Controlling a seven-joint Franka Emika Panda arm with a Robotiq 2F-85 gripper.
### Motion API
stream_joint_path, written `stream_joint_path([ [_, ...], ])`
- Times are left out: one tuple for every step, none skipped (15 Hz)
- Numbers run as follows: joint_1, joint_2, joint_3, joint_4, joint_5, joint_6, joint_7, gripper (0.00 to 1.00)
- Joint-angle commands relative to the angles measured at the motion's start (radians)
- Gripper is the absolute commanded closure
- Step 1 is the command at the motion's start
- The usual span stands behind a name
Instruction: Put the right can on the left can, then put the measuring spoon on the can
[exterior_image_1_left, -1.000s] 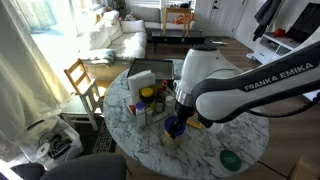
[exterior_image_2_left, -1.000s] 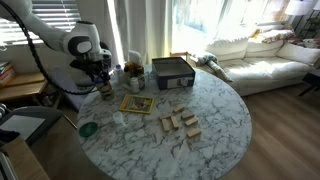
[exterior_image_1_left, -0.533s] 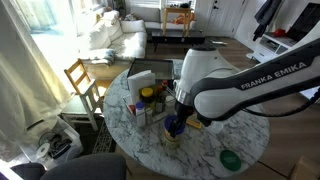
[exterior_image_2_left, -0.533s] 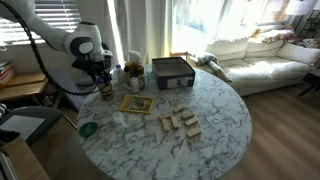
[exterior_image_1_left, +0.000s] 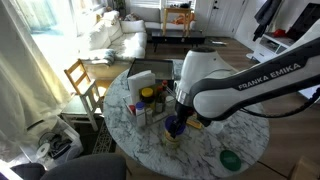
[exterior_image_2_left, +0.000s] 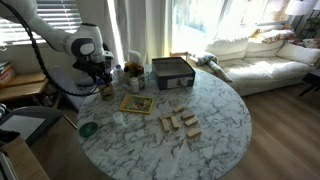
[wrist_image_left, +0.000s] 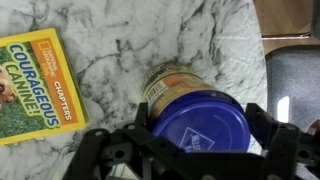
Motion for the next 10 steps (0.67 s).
stream_joint_path([
  [-0.009, 0.019, 0.005, 0.021, 0.01, -0.022, -0.01, 0.3],
  [-0.009, 0.02, 0.005, 0.021, 0.009, -0.023, -0.009, 0.3],
  [-0.008, 0.021, 0.005, 0.022, 0.008, -0.024, -0.008, 0.3],
  [-0.008, 0.021, 0.005, 0.022, 0.008, -0.025, -0.008, 0.3],
  [-0.008, 0.021, 0.005, 0.022, 0.008, -0.026, -0.008, 0.3],
  [-0.008, 0.021, 0.005, 0.023, 0.008, -0.029, -0.008, 0.3],
  [-0.007, 0.02, 0.005, 0.022, 0.006, -0.031, -0.007, 0.3],
  [-0.006, 0.02, 0.003, 0.022, 0.002, -0.032, -0.004, 0.01],
  [-0.008, 0.02, 0.005, 0.023, 0.006, -0.037, -0.008, 0.0],
  [-0.007, 0.022, 0.004, 0.023, 0.004, -0.039, -0.006, 0.0],
])
